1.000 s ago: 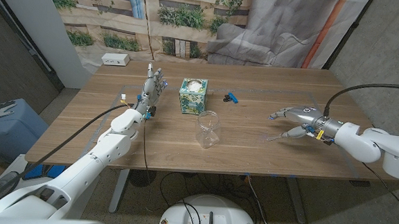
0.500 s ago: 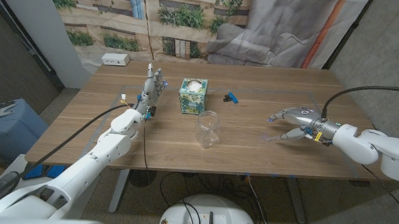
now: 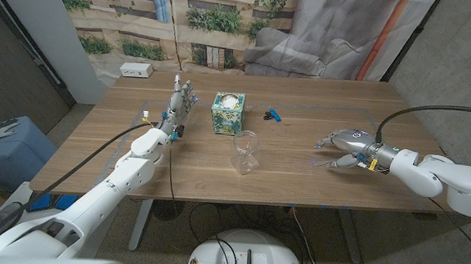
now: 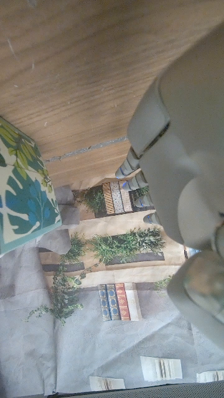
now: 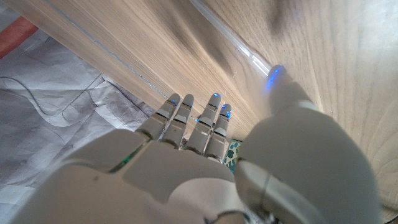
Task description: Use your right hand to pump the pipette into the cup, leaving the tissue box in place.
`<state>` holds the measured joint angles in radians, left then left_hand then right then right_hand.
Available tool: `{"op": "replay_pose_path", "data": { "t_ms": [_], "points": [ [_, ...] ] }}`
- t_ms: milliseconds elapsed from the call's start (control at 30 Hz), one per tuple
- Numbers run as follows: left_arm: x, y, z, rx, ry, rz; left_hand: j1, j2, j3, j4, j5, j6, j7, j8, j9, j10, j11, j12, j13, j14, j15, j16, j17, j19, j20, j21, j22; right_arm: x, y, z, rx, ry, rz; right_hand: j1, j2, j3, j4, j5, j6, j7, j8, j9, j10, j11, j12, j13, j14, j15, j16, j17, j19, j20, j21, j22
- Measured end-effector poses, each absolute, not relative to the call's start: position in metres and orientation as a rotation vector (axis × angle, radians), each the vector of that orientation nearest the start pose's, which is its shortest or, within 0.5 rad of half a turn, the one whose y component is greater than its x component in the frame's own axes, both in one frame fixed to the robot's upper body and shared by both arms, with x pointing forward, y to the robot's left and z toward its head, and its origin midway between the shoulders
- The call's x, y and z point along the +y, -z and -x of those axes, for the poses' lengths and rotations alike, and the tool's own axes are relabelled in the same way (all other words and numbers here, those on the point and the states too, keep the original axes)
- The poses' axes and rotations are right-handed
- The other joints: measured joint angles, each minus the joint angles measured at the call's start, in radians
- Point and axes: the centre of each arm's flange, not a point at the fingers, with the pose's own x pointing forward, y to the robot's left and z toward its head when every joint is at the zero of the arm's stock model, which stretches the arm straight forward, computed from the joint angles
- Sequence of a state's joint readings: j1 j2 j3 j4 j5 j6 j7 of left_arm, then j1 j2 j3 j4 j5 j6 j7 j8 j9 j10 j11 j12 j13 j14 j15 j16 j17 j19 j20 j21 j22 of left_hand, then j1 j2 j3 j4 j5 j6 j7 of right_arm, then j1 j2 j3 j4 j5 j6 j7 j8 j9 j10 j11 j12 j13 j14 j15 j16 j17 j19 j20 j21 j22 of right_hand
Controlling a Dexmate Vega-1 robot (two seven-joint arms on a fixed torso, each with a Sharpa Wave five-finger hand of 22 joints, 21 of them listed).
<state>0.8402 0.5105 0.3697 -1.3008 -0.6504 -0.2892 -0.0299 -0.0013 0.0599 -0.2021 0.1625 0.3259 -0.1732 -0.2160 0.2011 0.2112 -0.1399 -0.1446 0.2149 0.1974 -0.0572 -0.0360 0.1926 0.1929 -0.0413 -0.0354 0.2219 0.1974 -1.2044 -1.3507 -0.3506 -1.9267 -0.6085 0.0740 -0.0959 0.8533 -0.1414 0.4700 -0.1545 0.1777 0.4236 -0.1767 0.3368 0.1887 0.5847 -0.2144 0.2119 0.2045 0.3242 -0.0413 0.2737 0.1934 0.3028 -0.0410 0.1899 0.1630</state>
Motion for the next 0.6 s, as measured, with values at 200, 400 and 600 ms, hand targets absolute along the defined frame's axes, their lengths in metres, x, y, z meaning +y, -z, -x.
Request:
{"op": "replay_pose_path", "data": {
  "t_ms": [200, 400, 600],
  "points": [
    [0.29, 0.027, -0.653, -0.593, 0.207, 0.042, 0.0, 0.0, 0.0, 0.0, 0.0, 0.0, 0.0, 0.0, 0.0, 0.0, 0.0, 0.0, 0.0, 0.0, 0.0, 0.0, 0.0, 0.0, 0.0, 0.0, 0.0, -0.327, 0.058, -0.518, -0.608, -0.185, 1.943, 0.013, 0.013, 0.004, -0.004, 0.0, 0.004, -0.004, 0.0, 0.0, 0.011, -0.003, 0.0, -0.002, 0.0, 0.0, 0.0, 0.0, 0.014, 0.0, 0.0, 0.0],
    [0.29, 0.027, -0.653, -0.593, 0.207, 0.042, 0.0, 0.0, 0.0, 0.0, 0.0, 0.0, 0.0, 0.0, 0.0, 0.0, 0.0, 0.0, 0.0, 0.0, 0.0, 0.0, 0.0, 0.0, 0.0, 0.0, 0.0, -0.324, 0.063, -0.52, -0.597, -0.184, 1.961, 0.021, 0.021, 0.0, -0.009, 0.0, 0.013, -0.002, 0.004, 0.0, 0.02, -0.002, 0.0, -0.005, 0.013, -0.002, 0.0, 0.0, 0.015, 0.0, 0.0, 0.0],
    [0.29, 0.027, -0.653, -0.593, 0.207, 0.041, 0.0, 0.0, 0.0, 0.0, 0.0, 0.0, 0.0, 0.0, 0.0, 0.0, 0.0, 0.0, 0.0, 0.0, 0.0, 0.0, 0.0, 0.0, 0.0, 0.0, 0.0, -0.321, 0.068, -0.522, -0.588, -0.184, 1.981, 0.027, 0.027, 0.0, -0.009, 0.0, 0.018, -0.007, 0.004, 0.0, 0.023, 0.002, 0.0, -0.005, 0.018, 0.004, 0.0, 0.0, 0.025, -0.003, 0.0, 0.0]
  ]
}}
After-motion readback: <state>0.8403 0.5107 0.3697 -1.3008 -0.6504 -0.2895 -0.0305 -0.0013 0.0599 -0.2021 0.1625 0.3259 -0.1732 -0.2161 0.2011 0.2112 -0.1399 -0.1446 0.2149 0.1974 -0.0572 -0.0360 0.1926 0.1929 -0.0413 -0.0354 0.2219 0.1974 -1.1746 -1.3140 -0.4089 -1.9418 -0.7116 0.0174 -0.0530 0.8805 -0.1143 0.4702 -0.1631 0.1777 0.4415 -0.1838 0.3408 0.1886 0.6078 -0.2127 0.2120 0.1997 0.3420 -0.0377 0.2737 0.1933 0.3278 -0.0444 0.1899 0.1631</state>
